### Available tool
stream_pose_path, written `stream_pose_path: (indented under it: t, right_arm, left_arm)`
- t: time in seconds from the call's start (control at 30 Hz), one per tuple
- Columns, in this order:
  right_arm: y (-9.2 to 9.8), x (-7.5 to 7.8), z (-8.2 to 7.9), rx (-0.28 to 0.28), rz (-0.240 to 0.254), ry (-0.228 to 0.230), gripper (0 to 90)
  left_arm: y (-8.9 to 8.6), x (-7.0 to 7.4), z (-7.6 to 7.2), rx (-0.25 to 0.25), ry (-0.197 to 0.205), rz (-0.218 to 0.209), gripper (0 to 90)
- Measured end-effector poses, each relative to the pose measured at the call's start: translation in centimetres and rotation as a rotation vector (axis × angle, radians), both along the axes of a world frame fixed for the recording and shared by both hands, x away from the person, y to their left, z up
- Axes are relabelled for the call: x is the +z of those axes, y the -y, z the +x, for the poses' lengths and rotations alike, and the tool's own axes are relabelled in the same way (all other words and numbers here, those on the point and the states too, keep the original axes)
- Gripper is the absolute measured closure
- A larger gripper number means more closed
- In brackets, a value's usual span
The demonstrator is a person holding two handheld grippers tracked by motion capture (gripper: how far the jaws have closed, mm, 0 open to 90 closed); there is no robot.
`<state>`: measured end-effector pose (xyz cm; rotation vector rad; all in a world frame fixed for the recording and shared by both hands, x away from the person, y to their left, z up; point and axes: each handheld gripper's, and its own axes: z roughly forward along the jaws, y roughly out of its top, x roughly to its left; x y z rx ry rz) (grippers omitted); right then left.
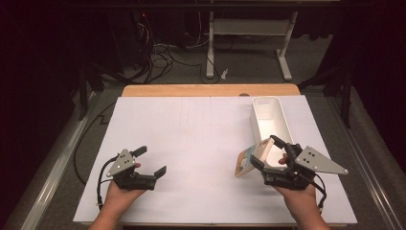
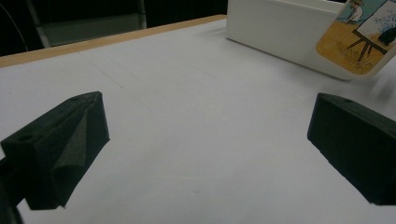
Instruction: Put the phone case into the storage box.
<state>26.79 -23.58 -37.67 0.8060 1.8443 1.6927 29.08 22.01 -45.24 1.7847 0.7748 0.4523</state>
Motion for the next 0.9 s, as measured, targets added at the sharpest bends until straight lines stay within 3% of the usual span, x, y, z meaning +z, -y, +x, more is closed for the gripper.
stream_pose_path:
  t: [0.57,0.9]
  right_arm:
    - [0.0,0.9,-0.3,-0.034,0.024,0.005,14.4]
    - [0.4,2.4,-0.8,-0.070,0.039,0.053,14.4]
  left_arm:
    - [0.2,-0.1,0.0,-0.003,0.005,0.030,0.4]
    - [0.2,-0.1,-0.1,0.000,0.013,0.037,0.6]
